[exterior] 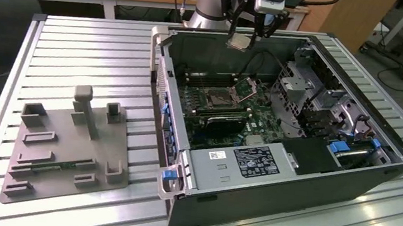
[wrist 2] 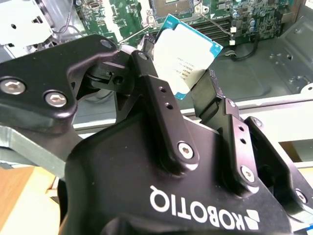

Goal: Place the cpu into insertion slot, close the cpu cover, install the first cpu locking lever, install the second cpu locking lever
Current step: 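Place the cpu into insertion slot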

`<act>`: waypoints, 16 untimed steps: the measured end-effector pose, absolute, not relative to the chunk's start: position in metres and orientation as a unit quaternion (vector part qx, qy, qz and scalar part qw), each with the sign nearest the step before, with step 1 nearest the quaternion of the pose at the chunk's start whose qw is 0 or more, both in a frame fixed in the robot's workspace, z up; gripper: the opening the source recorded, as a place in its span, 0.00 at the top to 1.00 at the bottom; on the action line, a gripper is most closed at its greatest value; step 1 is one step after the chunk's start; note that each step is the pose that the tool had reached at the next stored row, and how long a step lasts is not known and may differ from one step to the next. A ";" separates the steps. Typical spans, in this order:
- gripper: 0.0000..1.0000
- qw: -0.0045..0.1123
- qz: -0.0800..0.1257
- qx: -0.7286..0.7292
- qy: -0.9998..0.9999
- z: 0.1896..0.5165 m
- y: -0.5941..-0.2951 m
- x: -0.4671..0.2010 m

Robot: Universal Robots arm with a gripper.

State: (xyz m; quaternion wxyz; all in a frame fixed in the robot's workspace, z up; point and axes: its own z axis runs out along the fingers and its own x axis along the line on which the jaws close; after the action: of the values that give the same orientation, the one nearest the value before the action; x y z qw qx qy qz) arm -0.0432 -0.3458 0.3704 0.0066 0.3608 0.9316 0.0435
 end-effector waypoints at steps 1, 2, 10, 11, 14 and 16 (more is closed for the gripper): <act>0.46 0.007 0.043 0.364 0.930 0.370 -0.346 -0.043; 0.46 0.007 0.043 0.368 0.929 0.370 -0.346 -0.043; 0.46 0.008 0.043 0.390 0.920 0.370 -0.346 -0.043; 0.46 0.008 0.043 0.392 0.919 0.370 -0.346 -0.043; 0.46 0.008 0.043 0.399 0.916 0.370 -0.346 -0.043; 0.46 0.008 0.043 0.402 0.915 0.370 -0.346 -0.043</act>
State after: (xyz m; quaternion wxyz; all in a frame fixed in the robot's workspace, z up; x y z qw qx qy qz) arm -0.0433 -0.3458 0.3703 0.0085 0.4019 0.9146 0.0432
